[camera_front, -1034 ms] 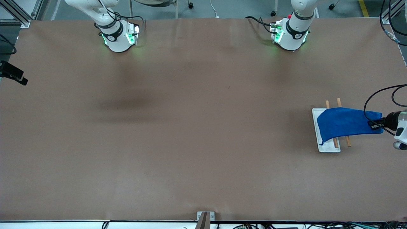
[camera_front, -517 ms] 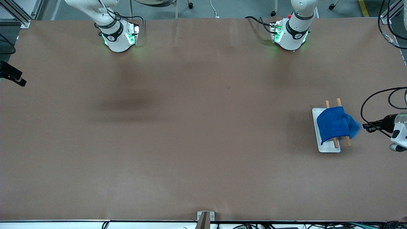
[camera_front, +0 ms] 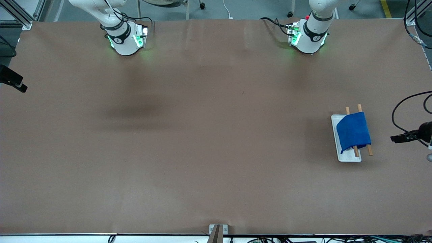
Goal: Right arm passes towel to left arm to hang
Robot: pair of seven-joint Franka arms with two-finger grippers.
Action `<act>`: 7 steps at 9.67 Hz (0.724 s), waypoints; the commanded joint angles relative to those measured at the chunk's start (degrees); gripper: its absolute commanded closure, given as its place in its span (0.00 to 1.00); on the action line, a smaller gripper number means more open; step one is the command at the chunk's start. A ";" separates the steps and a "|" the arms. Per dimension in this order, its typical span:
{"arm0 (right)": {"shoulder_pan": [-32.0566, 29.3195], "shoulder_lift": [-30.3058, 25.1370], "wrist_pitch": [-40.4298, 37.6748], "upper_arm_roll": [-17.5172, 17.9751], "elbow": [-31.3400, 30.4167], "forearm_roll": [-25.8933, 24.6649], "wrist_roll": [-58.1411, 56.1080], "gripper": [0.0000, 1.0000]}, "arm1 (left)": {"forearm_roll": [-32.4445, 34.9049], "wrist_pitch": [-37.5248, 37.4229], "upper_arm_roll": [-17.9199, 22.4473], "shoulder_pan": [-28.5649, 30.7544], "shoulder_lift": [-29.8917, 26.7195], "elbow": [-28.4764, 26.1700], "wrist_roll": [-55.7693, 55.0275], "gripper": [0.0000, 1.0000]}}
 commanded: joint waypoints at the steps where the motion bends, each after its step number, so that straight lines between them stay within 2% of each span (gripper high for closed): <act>1: -0.78 0.54 2.58 0.55 -0.64 0.80 -0.17 0.00 | -1.31 -6.61 -4.64 0.32 -2.85 2.10 0.38 0.00; 4: -0.69 2.14 3.92 1.34 -0.90 0.80 -0.08 0.00 | -1.85 -9.27 -9.04 0.24 -10.75 2.56 0.38 0.00; 6: -3.05 2.14 4.27 5.02 -0.90 0.72 -0.08 0.00 | -1.94 -11.99 -12.72 0.32 -15.24 2.55 0.46 0.00; 7: -3.85 2.14 4.10 5.21 -0.90 0.72 -0.08 0.00 | -2.20 -13.14 -13.79 0.32 -17.09 2.56 0.29 0.00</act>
